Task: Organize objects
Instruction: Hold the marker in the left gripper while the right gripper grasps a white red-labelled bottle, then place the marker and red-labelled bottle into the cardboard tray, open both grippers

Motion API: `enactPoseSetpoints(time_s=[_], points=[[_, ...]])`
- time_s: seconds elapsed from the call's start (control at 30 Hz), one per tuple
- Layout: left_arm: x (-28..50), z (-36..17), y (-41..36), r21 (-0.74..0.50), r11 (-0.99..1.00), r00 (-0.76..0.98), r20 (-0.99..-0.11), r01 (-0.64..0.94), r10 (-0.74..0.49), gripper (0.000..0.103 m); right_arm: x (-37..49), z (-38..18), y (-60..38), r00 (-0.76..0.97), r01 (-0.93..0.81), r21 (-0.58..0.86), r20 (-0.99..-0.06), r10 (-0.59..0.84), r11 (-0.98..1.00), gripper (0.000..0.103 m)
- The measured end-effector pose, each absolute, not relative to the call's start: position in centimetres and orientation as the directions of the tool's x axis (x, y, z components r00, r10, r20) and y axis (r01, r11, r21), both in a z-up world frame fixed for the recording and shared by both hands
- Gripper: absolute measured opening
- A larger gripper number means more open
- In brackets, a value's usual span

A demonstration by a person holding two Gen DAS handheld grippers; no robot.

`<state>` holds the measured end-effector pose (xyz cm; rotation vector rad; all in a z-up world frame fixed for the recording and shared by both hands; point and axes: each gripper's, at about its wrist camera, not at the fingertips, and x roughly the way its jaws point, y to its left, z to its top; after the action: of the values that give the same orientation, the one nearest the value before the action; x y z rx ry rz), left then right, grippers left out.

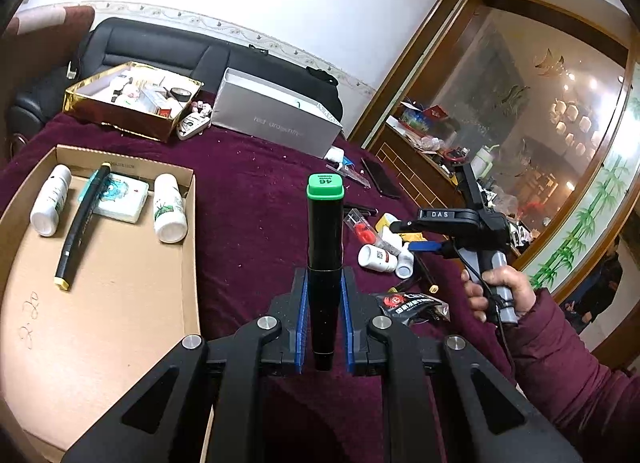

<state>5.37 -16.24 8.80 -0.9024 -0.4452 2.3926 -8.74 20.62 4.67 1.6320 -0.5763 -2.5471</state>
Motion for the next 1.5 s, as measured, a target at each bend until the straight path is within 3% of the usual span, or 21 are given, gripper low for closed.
enactPoseSetpoints(time_s=[0.2, 0.3, 0.63, 0.7, 1.13, 1.5], points=[[5.3, 8.6, -15.9, -0.487, -0.790, -0.615, -0.508, -0.372, 0.603, 0.012, -7.8, 4.3, 14.2, -0.400, 0.121, 0.176, -0.892, -0.210, -0.977, 0.069], [5.5, 8.5, -15.8, -0.483, -0.793, -0.612, -0.514, -0.372, 0.600, 0.012, -7.8, 3.6, 12.9, -0.422, 0.146, 0.077, -0.897, -0.133, -0.986, 0.071], [5.5, 7.9, -16.5, -0.516, -0.783, -0.603, -0.516, -0.349, 0.608, 0.012, -9.1, 1.8, 12.4, -0.342, 0.143, -0.059, -0.940, 0.007, -0.988, 0.068], [5.6, 7.8, -16.6, -0.512, -0.786, -0.604, -0.520, -0.346, 0.604, 0.012, -9.3, 1.4, 12.7, -0.326, 0.129, -0.034, -0.945, -0.010, -0.991, 0.062], [6.2, 8.4, -17.8, -0.506, -0.801, -0.630, -0.519, -0.319, 0.578, 0.012, -6.6, 2.3, 12.3, -0.358, 0.113, 0.026, -0.931, -0.065, -0.993, 0.062], [8.4, 11.4, -25.3, -0.518, -0.821, -0.695, -0.499, -0.240, 0.518, 0.012, -3.9, 8.6, 6.9, -0.364, 0.189, 0.416, -0.811, -0.457, -0.889, 0.063]])
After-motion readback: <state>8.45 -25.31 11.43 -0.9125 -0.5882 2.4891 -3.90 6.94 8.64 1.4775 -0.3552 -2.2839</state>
